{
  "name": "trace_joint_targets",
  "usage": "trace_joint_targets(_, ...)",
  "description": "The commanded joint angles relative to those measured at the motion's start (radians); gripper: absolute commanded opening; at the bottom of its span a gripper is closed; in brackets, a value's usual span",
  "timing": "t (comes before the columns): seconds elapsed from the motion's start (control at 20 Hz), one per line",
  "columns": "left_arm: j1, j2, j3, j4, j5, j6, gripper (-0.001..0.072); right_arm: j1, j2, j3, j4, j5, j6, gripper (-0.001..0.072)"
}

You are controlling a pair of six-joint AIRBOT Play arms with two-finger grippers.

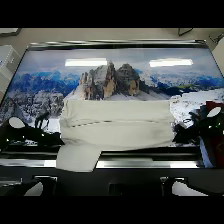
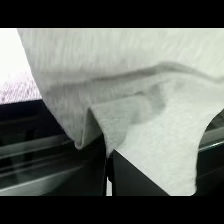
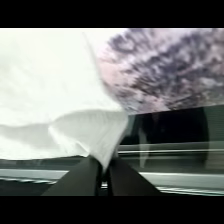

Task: Fold the clothes and pants, and hang the long-sleeved shirts on hangers.

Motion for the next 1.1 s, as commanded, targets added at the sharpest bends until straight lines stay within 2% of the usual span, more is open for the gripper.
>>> trace_joint_targets(0.0, -0.001, -0.023, 0.188, 0.003, 0.031, -0.04, 0.0027, 0.001, 0.011, 0.151, 0.098, -0.024, 0.049, 0.0039)
trace_joint_targets(0.15, -0.009, -0.124, 0.32, 0.002, 0.08, -0.059, 0.0027, 0.001, -0.007, 0.232, 0.141, -0.148, 0.093, 0.0038)
trace_joint_targets(0.3, -0.045, -0.261, 0.475, 0.001, 0.14, -0.074, 0.0027, 0.014, -0.074, 0.277, 0.233, -0.252, 0.093, 0.0039)
trace_joint_targets(0.5, -0.087, -0.451, 0.703, 0.002, 0.172, -0.129, 0.0027, 0.094, -0.175, 0.29, 0.234, -0.452, 0.098, 0.004)
trace_joint_targets(0.6, -0.092, -0.533, 0.755, 0.002, 0.172, -0.16, 0.0027, 0.113, -0.212, 0.29, 0.236, -0.545, 0.138, 0.0041)
trace_joint_targets(0.85, -0.094, -0.677, 0.758, 0.001, 0.089, -0.171, 0.0034, 0.113, -0.272, 0.29, 0.279, -0.566, 0.152, 0.0044)
trace_joint_targets(0.9, -0.094, -0.682, 0.758, -0.002, 0.075, -0.17, 0.0096, 0.113, -0.272, 0.29, 0.292, -0.565, 0.152, 0.0085)
trace_joint_targets(0.95, -0.092, -0.678, 0.761, -0.002, 0.07, -0.167, 0.0277, 0.109, -0.269, 0.295, 0.312, -0.56, 0.152, 0.0243)
trace_joint_targets(1.0, -0.087, -0.669, 0.769, -0.002, 0.058, -0.166, 0.0482, 0.1, -0.267, 0.318, 0.315, -0.528, 0.149, 0.0482)
trace_joint_targets(1.05, -0.077, -0.658, 0.786, -0.002, 0.039, -0.153, 0.0539, 0.082, -0.267, 0.355, 0.306, -0.482, 0.124, 0.0624)
